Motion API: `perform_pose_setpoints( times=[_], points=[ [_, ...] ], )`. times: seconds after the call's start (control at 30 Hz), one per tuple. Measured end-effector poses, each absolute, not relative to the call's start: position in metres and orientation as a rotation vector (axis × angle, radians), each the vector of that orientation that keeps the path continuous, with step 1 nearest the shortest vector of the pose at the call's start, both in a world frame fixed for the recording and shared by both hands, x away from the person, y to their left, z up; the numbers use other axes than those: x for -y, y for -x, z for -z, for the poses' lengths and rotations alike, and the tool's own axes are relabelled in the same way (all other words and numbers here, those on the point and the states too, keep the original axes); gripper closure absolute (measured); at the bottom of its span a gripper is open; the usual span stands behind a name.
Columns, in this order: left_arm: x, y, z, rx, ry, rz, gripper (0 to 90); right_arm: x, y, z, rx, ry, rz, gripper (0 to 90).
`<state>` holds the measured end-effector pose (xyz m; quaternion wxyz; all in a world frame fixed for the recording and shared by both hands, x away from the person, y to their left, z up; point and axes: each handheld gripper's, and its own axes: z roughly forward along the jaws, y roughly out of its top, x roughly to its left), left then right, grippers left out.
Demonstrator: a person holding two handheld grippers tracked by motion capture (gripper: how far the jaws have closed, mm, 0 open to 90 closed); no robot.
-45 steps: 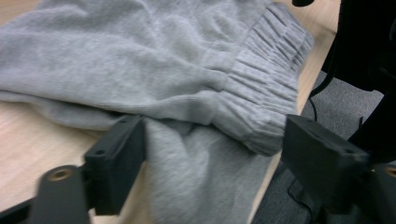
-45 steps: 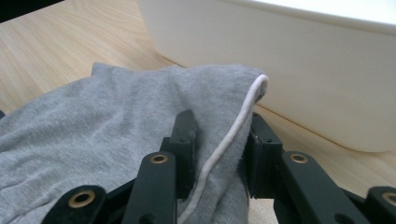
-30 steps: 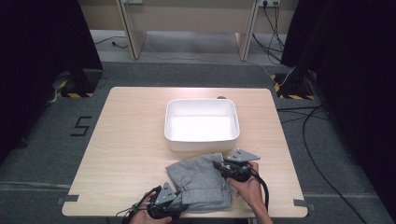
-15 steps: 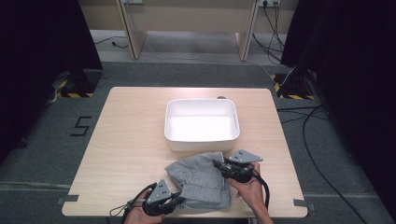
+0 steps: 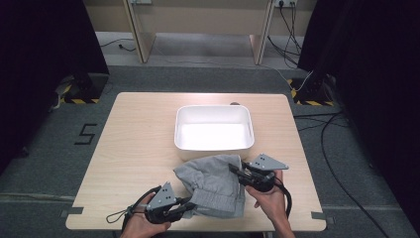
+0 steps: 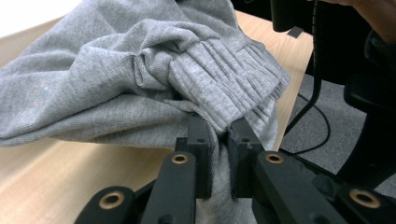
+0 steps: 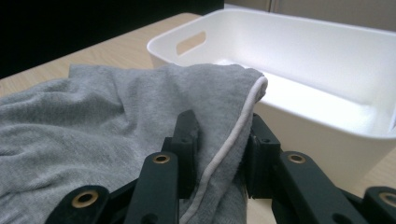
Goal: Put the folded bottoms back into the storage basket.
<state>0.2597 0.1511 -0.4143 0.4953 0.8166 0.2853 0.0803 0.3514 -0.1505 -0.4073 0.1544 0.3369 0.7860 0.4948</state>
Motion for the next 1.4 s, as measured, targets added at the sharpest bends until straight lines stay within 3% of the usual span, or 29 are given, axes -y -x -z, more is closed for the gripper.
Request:
perform_pose_setpoints(
  times=[0.7, 1.4],
  points=[
    [-0.156, -0.291, 0.35, -0.611, -1.976, -0.245, 80.9, 0.148, -0.375, 0.347, -2.175, -0.899, -1.451, 70.7],
    [-0.163, -0.351, 0.315, -0.655, -1.934, -0.298, 80.9, 0.132, -0.439, 0.301, -2.165, -0.89, -1.409, 70.7]
  ],
)
